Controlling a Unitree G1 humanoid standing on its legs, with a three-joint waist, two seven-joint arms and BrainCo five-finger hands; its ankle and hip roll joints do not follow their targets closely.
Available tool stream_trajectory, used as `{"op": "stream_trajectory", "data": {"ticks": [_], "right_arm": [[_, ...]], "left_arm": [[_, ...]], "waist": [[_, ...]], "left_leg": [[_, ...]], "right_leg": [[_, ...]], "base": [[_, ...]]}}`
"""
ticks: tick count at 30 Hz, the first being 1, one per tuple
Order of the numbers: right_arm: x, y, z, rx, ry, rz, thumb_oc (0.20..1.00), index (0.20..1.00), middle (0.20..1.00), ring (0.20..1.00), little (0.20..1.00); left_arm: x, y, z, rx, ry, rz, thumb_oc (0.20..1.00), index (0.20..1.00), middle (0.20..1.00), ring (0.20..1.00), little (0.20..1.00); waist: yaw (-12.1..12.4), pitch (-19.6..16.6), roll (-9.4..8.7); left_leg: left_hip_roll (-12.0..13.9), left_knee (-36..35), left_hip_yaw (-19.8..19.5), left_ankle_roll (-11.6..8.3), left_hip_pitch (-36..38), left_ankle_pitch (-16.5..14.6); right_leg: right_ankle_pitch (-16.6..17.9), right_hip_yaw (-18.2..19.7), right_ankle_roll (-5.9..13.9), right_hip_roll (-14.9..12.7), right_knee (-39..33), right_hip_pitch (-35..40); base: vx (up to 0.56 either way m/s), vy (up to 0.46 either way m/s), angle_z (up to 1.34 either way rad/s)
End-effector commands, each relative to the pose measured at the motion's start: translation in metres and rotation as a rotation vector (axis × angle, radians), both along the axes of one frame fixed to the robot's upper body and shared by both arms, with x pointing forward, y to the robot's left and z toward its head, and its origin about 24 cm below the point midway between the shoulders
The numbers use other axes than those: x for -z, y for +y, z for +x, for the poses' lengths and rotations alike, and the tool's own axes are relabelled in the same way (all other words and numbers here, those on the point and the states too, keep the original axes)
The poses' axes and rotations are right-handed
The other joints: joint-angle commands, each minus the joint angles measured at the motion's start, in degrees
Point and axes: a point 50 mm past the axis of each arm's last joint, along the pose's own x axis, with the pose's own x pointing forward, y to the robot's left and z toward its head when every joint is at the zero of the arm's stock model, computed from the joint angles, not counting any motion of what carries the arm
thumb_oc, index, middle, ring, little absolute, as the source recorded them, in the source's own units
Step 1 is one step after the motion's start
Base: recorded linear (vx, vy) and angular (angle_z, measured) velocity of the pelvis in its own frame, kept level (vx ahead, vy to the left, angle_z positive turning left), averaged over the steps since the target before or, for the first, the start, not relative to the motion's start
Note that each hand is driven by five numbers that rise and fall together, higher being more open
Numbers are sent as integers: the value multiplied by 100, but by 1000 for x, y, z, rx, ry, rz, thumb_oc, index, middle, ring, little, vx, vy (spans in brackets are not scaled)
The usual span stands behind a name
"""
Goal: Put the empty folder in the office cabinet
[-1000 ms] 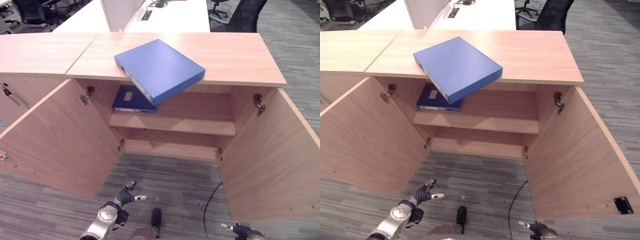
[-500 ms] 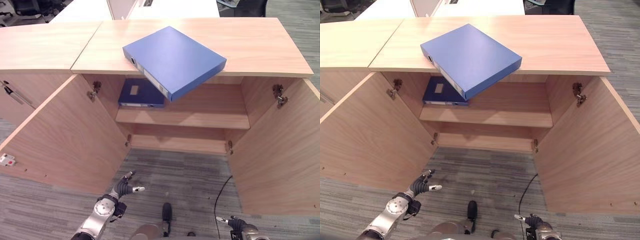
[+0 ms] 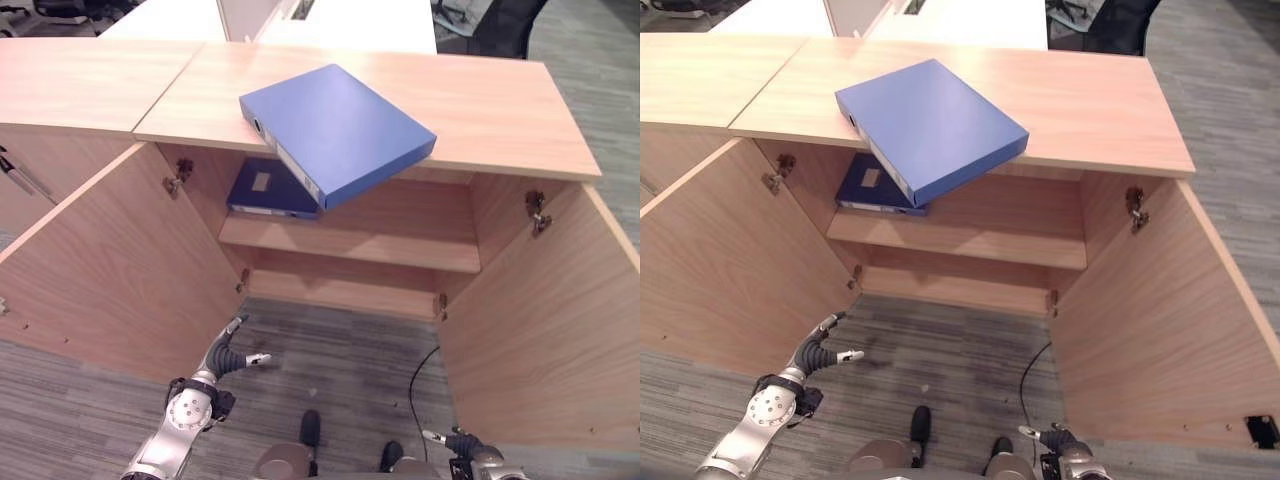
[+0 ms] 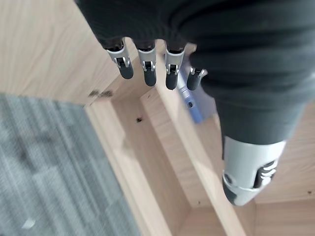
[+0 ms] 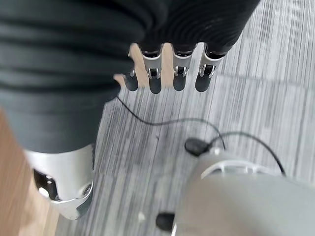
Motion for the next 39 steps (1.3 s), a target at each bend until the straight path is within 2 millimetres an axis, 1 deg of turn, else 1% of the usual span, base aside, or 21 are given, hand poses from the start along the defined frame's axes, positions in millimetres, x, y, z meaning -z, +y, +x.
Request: {"op": "stream_trajectory", "data": {"ticks": [1,3,4,6,7,8,9,10,11,12,13,15,16,19,24,27,29,34,37,38,39], "right_arm": [[0,10,5,5,-35,0,1000,1000,1000,1000,1000],[1,12,3,13,-43,-5,1000,1000,1000,1000,1000],[1,13,3,19,-51,-8,1000,1000,1000,1000,1000],[0,14,6,22,-68,-17,1000,1000,1000,1000,1000],[-2,14,11,28,-86,-30,1000,1000,1000,1000,1000],[-3,13,13,24,-94,-39,1000,1000,1000,1000,1000],[-4,13,15,22,-101,-47,1000,1000,1000,1000,1000],[-4,13,16,22,-102,-48,1000,1000,1000,1000,1000],[-6,12,20,17,-116,-66,1000,1000,1000,1000,1000],[-6,11,22,13,-121,-74,1000,1000,1000,1000,1000],[-8,10,26,7,-131,-82,1000,1000,1000,1000,1000],[-9,9,30,8,-140,-93,1000,1000,1000,1000,1000],[-11,8,34,-2,-144,-106,1000,1000,1000,1000,1000],[-13,7,39,-13,-147,-122,1000,1000,1000,1000,1000],[-13,5,39,-13,-137,-132,1000,1000,1000,1000,1000],[-13,5,40,-19,-138,-133,1000,1000,1000,1000,1000],[-13,3,40,-26,-133,-137,1000,1000,1000,1000,1000],[-11,0,33,-35,-109,-133,1000,1000,1000,1000,1000],[-10,0,29,-36,-94,-128,1000,1000,1000,1000,1000],[-9,-1,27,-41,-90,-124,1000,1000,1000,1000,1000],[-9,-1,27,-44,-87,-122,1000,1000,1000,1000,1000]], "left_arm": [[-47,20,11,-118,-304,140,1000,1000,1000,1000,1000],[-59,26,11,-179,-392,181,1000,1000,1000,1000,1000],[-71,30,12,-202,-463,220,1000,1000,1000,1000,1000],[-87,31,14,-218,-564,267,1000,1000,1000,1000,1000],[-107,31,19,-253,-697,308,1000,1000,1000,1000,1000],[-115,32,21,-268,-753,337,1000,1000,1000,1000,1000],[-120,31,23,-284,-793,345,1000,1000,1000,1000,1000],[-120,31,23,-284,-795,345,1000,1000,1000,1000,1000],[-132,29,26,-308,-882,378,1000,1000,1000,1000,1000],[-136,28,28,-310,-911,391,1000,1000,1000,1000,1000],[-140,26,30,-315,-945,402,1000,1000,1000,1000,1000],[-145,24,31,-312,-978,415,1000,1000,1000,1000,1000],[-154,20,32,-295,-1038,454,1000,1000,1000,1000,1000],[-170,14,33,-265,-1123,512,1000,1000,1000,1000,1000],[-188,6,32,-221,-1209,572,1000,1000,1000,1000,1000],[-192,4,33,-208,-1230,588,1000,1000,1000,1000,1000],[-198,0,35,-182,-1256,606,1000,1000,1000,1000,1000],[-205,-4,42,-130,-1248,685,1000,1000,1000,1000,1000],[-207,-4,45,-119,-1243,715,1000,1000,1000,1000,1000],[-209,-5,50,-115,-1241,740,1000,1000,1000,1000,1000],[-210,-4,52,-120,-1237,752,1000,1000,1000,1000,1000]], "waist": [[42,-11,-227],[51,29,-260],[46,63,-287],[46,139,-301],[42,290,-299],[36,365,-285],[27,413,-269],[27,401,-268],[12,467,-216],[10,441,-192],[23,434,-168],[30,431,-142],[40,401,-111],[60,335,-58],[51,194,-19],[35,158,-8],[16,64,-1],[-61,-161,0],[-105,-216,0],[-152,-199,-7],[-175,-246,-2]], "left_leg": [[-322,986,127,162,-362,-1110],[-283,1070,113,144,-401,-1170],[-259,1169,106,132,-488,-1205],[-223,1333,92,122,-667,-1246],[-186,1639,79,118,-1001,-1299],[-179,1772,73,126,-1134,-1321],[-181,1914,71,134,-1296,-1350],[-180,1943,71,135,-1331,-1361],[-186,2243,86,159,-1625,-1423],[-188,2376,39,152,-1698,-1597],[-181,2568,60,173,-1872,-1677],[-176,2718,69,190,-2007,-1722],[-157,2921,84,217,-2187,-1778],[-134,3194,100,248,-2437,-1858],[-116,3515,115,270,-2778,-1949],[-97,3525,126,264,-2840,-1960],[-71,3495,119,243,-2978,-1932],[-24,3360,117,222,-3040,-1879],[-19,3337,94,215,-3024,-1876],[-35,3303,142,236,-3055,-1735],[-47,3260,82,206,-2983,-1850]], "right_leg": [[418,-92,186,-225,-172,85],[367,-103,168,-226,-122,80],[338,-111,155,-236,-62,33],[297,-114,130,-263,82,-110],[245,-119,97,-316,356,-393],[236,-104,77,-345,490,-522],[212,-95,62,-369,642,-688],[201,-93,62,-371,669,-722],[129,-35,14,-398,1003,-1050],[-13,61,34,-374,1170,-1164],[-105,102,8,-387,1375,-1364],[-164,134,-15,-403,1519,-1514],[-254,178,-49,-411,1725,-1718],[-393,252,-99,-427,2027,-2026],[-528,349,-122,-429,2311,-2400],[-502,378,-111,-427,2318,-2512],[-436,404,-81,-413,2252,-2684],[-405,481,-62,-380,2149,-2809],[-449,494,-66,-378,2167,-2800],[-339,444,-110,-419,2144,-2811],[-418,515,-59,-394,2140,-2754]], "base": [[32,-96,4],[16,-99,1],[-16,-98,4],[-111,-99,8],[-206,-92,13],[-229,-73,13],[-112,-21,6],[-153,-2,2],[-49,-8,-2],[-82,-7,-4],[-9,-9,-6],[-59,3,-10],[-42,-5,-11],[-33,8,-7],[-21,3,-4],[-28,0,-7],[-39,-3,-4],[1,0,-3],[-18,5,-3],[4,12,3],[-10,17,4]]}}
